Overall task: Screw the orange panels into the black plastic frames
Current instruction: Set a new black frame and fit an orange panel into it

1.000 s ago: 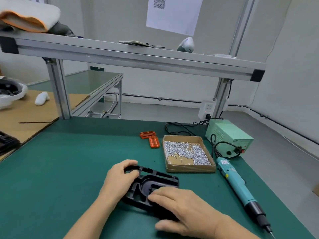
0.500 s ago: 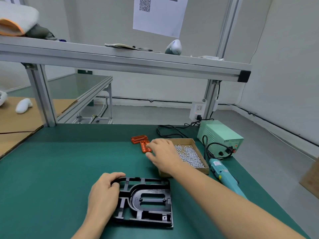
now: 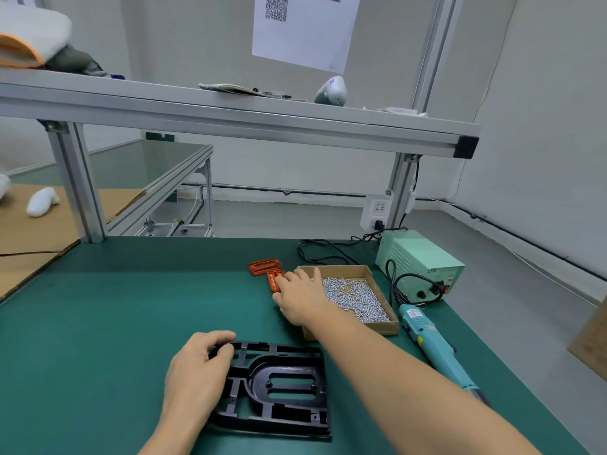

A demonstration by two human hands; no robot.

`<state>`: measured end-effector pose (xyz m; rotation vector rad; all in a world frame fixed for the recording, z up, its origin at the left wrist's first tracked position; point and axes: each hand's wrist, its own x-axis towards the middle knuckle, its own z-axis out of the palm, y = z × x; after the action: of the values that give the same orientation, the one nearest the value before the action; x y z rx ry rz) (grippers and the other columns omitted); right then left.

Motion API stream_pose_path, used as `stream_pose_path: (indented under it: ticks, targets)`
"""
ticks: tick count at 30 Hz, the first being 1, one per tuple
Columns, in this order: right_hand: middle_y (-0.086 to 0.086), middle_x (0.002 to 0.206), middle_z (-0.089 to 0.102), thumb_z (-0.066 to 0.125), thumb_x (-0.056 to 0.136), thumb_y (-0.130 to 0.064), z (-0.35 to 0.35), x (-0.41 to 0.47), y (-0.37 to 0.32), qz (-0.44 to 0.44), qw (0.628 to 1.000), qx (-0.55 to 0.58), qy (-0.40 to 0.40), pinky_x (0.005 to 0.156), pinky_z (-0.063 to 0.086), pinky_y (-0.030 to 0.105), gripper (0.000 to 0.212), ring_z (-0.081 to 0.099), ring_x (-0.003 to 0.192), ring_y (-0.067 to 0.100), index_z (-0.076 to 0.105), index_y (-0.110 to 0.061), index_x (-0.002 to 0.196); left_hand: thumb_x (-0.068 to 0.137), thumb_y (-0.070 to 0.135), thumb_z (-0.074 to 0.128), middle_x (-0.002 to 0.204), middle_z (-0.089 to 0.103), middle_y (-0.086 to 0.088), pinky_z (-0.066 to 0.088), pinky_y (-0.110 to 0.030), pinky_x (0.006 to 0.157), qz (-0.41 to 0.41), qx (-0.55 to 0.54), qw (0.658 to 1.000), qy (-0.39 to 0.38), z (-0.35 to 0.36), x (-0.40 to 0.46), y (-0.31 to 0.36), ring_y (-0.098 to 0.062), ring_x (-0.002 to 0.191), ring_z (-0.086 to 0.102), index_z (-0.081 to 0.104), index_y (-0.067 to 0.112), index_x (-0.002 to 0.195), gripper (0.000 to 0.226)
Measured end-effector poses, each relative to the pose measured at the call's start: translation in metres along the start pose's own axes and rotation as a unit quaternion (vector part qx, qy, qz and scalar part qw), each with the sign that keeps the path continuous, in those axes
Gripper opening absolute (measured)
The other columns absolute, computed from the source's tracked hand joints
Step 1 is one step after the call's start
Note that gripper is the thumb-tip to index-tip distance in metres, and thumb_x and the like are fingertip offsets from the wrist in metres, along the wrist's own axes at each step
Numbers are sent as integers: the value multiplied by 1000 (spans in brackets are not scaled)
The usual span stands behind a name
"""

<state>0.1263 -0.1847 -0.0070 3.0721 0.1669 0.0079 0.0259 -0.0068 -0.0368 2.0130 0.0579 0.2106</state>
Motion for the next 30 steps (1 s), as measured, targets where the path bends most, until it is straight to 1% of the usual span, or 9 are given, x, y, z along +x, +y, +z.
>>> stream_pose_path:
  ticks: [4, 8, 14, 20, 22, 24, 26, 28, 30]
  targets:
    - [10, 149, 40, 29, 104, -31, 3, -3, 0, 0, 1000, -12, -7, 114, 0, 61, 44, 18, 145, 28, 37, -12, 143, 88, 13, 58, 98, 62, 14, 37, -29, 81, -7, 12, 1000, 1, 0, -1, 2, -13, 97, 55, 68, 29, 92, 19]
    - [7, 140, 50, 41, 101, -29, 0, -5, 1, -1, 1000, -11, 18, 115, 0, 61, 36, 27, 141, 27, 50, -15, 133, 88, 14, 58, 98, 62, 12, 37, -28, 82, -8, 20, 1000, 1, 0, 0, 4, -12, 97, 54, 68, 30, 90, 19]
    - [3, 123, 61, 57, 95, -26, -6, -12, 5, -8, 997, 66, 42, 115, -7, 56, 19, 37, 133, 22, 67, -24, 111, 89, 14, 57, 99, 60, 13, 36, -25, 80, -14, 23, 1000, 2, 1, 0, 6, -10, 96, 53, 68, 29, 91, 19]
    - [-6, 100, 60, 59, 94, -33, -12, -22, 2, -56, 992, 87, 69, 115, -11, 52, 13, 49, 119, 16, 68, -26, 101, 88, 16, 58, 103, 62, 12, 42, -28, 85, -15, 27, 999, 13, -1, 1, 5, -11, 98, 55, 68, 29, 91, 17]
    - [-8, 104, 61, 59, 95, -32, -15, -30, 3, -85, 981, 134, 111, 115, -12, 48, 14, 50, 119, 13, 68, -23, 101, 88, 15, 58, 102, 62, 14, 43, -29, 84, 5, 22, 999, 32, -4, 2, 5, -10, 95, 54, 68, 29, 92, 18]
    - [-9, 114, 64, 61, 94, -29, -18, -43, 4, -135, 958, 196, 159, 117, -10, 46, 14, 49, 125, 10, 68, -19, 102, 89, 14, 59, 99, 62, 15, 41, -20, 78, 28, -36, 997, 61, -8, 3, 10, -2, 89, 54, 68, 28, 94, 18]
    - [-9, 116, 66, 63, 92, -27, -18, -62, 5, -205, 929, 223, 210, 119, -3, 45, 14, 50, 127, 10, 69, -16, 99, 90, 16, 59, 97, 64, 12, 40, -11, 74, 32, -120, 989, 75, -12, 5, 17, 4, 85, 56, 67, 29, 96, 16]
    - [-8, 115, 67, 63, 91, -28, -20, -81, 4, -265, 904, 202, 268, 118, 6, 46, 15, 54, 123, 11, 70, -16, 95, 92, 18, 58, 95, 67, 7, 46, -15, 73, 15, -203, 977, 57, -15, 5, 25, -1, 79, 61, 67, 25, 99, 13]
    - [-7, 113, 68, 59, 91, -30, -24, -96, 1, -309, 884, 142, 322, 116, 14, 49, 17, 57, 120, 12, 71, -18, 92, 93, 19, 56, 93, 71, -1, 52, -21, 65, -8, -296, 955, -1, -17, 2, 34, -8, 72, 63, 67, 18, 102, 14]
